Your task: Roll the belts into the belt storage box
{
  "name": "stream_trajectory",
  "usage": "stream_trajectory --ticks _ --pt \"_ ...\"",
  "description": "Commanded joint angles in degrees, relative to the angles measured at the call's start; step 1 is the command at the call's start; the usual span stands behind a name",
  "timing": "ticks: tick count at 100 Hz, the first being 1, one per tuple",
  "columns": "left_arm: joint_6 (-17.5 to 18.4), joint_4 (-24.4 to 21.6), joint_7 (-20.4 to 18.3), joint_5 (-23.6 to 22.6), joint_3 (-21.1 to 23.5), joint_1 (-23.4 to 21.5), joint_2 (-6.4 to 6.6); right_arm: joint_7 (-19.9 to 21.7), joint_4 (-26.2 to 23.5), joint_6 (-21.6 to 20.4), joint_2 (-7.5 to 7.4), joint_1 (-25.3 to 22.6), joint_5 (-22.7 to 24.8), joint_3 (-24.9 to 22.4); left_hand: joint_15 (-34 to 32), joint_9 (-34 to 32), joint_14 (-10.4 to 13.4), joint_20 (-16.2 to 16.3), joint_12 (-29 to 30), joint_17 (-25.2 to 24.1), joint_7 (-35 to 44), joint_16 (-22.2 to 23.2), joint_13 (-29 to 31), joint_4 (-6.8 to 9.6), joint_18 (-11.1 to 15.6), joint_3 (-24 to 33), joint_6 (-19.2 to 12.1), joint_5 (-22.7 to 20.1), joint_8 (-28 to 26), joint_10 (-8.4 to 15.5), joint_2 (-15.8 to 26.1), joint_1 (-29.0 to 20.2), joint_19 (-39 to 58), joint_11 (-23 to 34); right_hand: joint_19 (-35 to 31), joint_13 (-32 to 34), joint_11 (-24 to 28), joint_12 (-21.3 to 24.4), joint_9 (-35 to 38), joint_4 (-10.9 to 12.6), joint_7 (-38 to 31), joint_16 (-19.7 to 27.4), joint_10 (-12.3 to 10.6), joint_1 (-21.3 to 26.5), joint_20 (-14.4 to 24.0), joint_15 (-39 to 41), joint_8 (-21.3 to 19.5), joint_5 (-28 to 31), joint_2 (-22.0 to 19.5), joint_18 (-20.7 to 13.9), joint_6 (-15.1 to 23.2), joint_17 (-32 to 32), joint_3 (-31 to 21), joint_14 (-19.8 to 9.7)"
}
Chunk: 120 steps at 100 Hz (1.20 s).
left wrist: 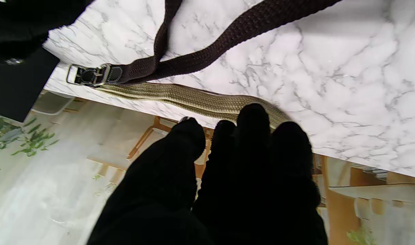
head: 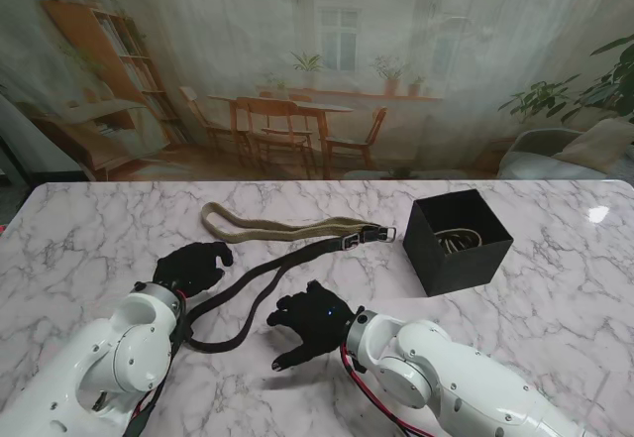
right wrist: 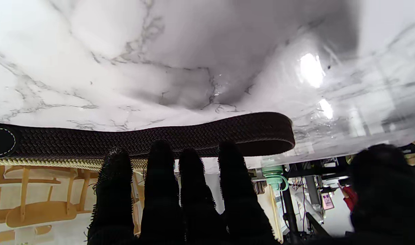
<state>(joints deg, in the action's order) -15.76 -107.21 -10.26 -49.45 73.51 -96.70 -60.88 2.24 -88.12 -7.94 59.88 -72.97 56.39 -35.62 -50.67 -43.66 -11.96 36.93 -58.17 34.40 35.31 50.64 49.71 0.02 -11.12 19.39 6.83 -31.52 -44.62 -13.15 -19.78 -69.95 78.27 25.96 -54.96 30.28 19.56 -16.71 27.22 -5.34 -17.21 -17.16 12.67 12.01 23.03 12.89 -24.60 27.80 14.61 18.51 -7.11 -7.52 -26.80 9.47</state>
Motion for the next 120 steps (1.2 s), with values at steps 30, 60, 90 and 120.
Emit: stream_trajectory --ticks 30,60,90,120 --pt "1.19 1.88 -1.43 -1.49 1.08 -0.28 0.09 -1.14 0.55 0.04 0.2 0.28 1.22 0.45 -0.64 -0.2 -2.26 -0.3 0.05 -1.66 -2.47 -0.38 -0.68 -1.13 -1.29 -0.6 1.51 -1.49 0.68 -0.71 -0.47 -4.02 1.51 0.06 0.11 -3.23 1.46 -1.11 -4.38 1.01 0.54 -0.15 -1.01 1.29 1.32 -0.55 -2.23 -8.16 1.69 1.38 5.02 1.65 -0.89 0.43" --pt "1.71 2.29 0.75 -1.96 2.48 -1.32 -0.19 -1.92 3.56 2.59 1.25 6.08 -0.24 7.81 -0.36 -0.4 -2.15 -0.26 0.11 -1.62 -2.79 -0.53 -0.56 -1.0 -1.31 -0.65 1.78 -2.04 1.2 -0.64 -0.49 -4.02 1.34 -0.39 0.78 -4.1 1.62 -1.22 -6.59 1.46 5.57 0.02 -0.75 3.01 1.31 -0.84 -0.45 -16.03 2.79 1.33 5.72 2.08 -1.46 0.52" --pt "2.9 1.93 2.68 -2.05 4.88 -2.85 -0.48 -4.25 7.53 6.54 2.97 12.72 0.32 15.77 -0.16 -0.44 -2.28 -0.15 0.14 -2.12 -2.66 -0.52 -0.85 -0.89 -1.48 -1.05 1.96 -1.98 1.22 -0.65 -0.18 -4.02 1.28 -0.68 0.69 -5.82 2.27 -1.54 -10.45 1.59 7.53 -0.04 -0.3 2.63 1.66 -0.8 0.74 -16.69 3.63 0.98 6.98 2.6 -1.73 0.54" --pt "2.95 2.39 3.28 -1.66 5.04 -2.96 -0.57 -4.77 12.28 8.16 5.06 18.92 -0.19 22.96 0.21 -0.44 -2.43 -0.04 0.33 -2.62 -2.87 -0.51 -1.33 -0.81 -1.61 -1.66 2.11 -1.75 1.44 -0.63 0.09 -4.02 1.02 -1.35 1.28 -8.09 -0.25 0.49 -14.18 1.53 2.51 0.28 -1.23 3.51 1.81 -1.3 -1.79 -13.2 5.69 1.02 17.55 3.89 -3.14 0.0"
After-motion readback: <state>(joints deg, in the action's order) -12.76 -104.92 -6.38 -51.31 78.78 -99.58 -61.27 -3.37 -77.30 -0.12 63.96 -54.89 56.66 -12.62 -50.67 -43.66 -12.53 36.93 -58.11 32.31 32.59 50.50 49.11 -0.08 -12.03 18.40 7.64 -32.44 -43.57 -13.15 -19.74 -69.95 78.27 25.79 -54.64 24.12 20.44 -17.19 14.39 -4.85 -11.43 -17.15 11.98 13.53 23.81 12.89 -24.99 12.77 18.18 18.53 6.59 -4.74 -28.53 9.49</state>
